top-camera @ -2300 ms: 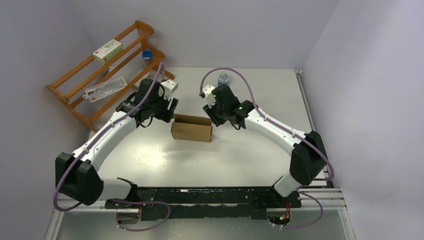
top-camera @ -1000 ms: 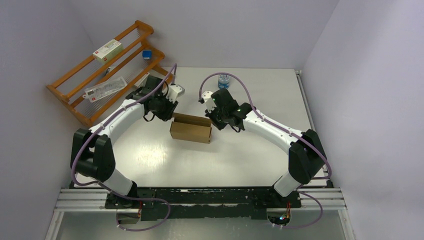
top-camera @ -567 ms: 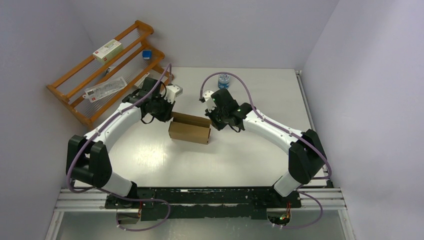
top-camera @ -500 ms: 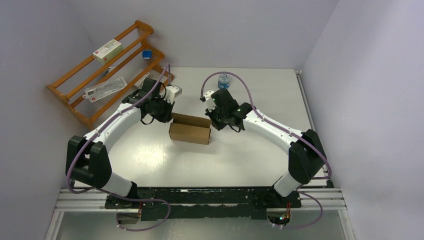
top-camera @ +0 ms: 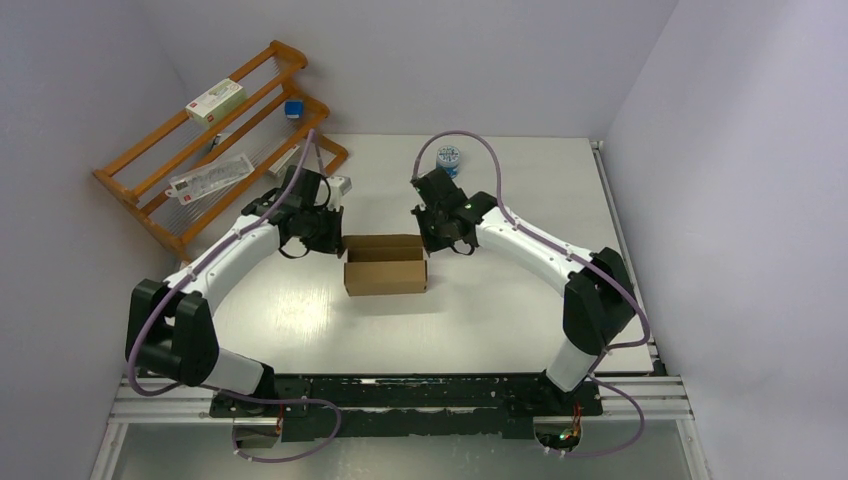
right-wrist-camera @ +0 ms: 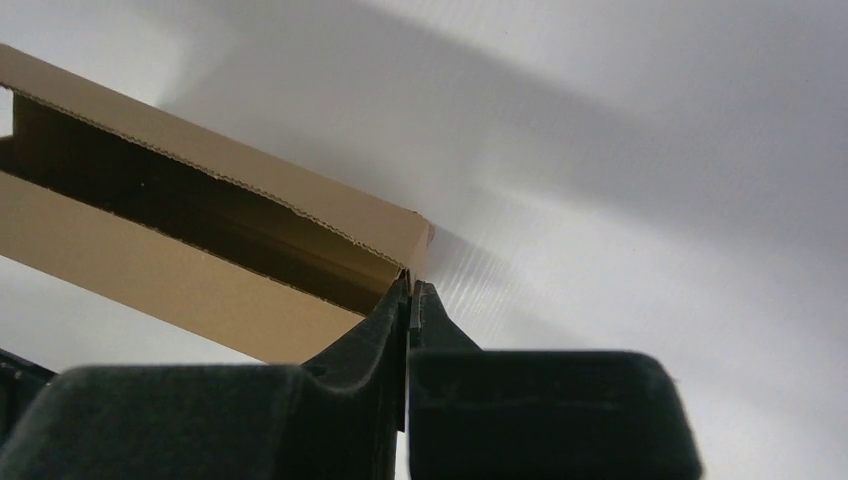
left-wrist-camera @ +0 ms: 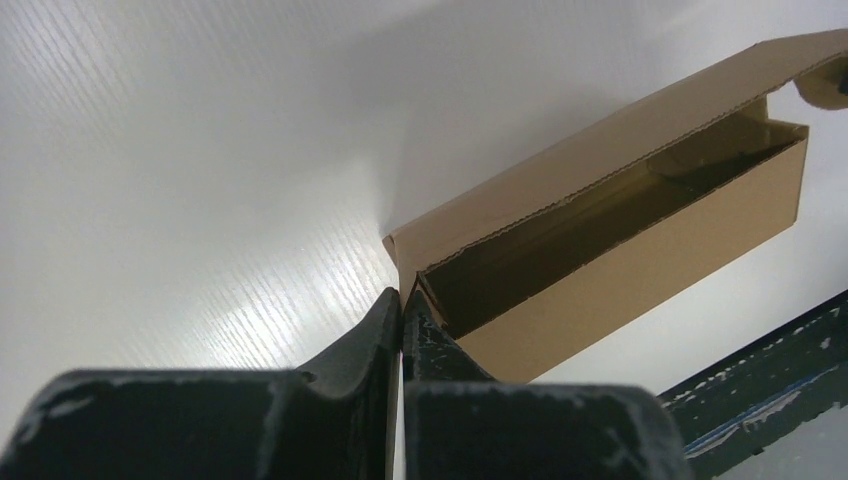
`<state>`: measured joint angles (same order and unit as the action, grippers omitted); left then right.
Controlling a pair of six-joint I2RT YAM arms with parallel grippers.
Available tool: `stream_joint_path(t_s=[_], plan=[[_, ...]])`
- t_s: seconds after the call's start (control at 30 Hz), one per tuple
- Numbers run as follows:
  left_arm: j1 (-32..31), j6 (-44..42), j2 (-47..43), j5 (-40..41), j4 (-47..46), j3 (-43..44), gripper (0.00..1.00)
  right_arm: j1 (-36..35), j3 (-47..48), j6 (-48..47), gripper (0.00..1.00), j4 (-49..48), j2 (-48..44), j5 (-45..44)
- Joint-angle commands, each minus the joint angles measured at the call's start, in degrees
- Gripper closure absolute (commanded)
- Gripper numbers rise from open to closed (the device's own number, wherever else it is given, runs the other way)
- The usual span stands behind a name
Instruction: Fold the paper box
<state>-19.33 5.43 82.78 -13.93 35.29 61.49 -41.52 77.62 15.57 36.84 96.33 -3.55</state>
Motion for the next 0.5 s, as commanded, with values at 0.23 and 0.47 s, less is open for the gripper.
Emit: stream_joint_path(t_s=[0.23,0.47], plan=[[-0.53,6.69,-3.61,0.66,-3.38,-2.59,0.93,0.03,1.88,6.21,0.97,1.54,0.36,-1.51],[-0.53,6.20,-2.63,1.12,-3.90,-2.67,0.95,0.03,-1.69,-0.73,0.65,-4.38,-6.66,-3.51]])
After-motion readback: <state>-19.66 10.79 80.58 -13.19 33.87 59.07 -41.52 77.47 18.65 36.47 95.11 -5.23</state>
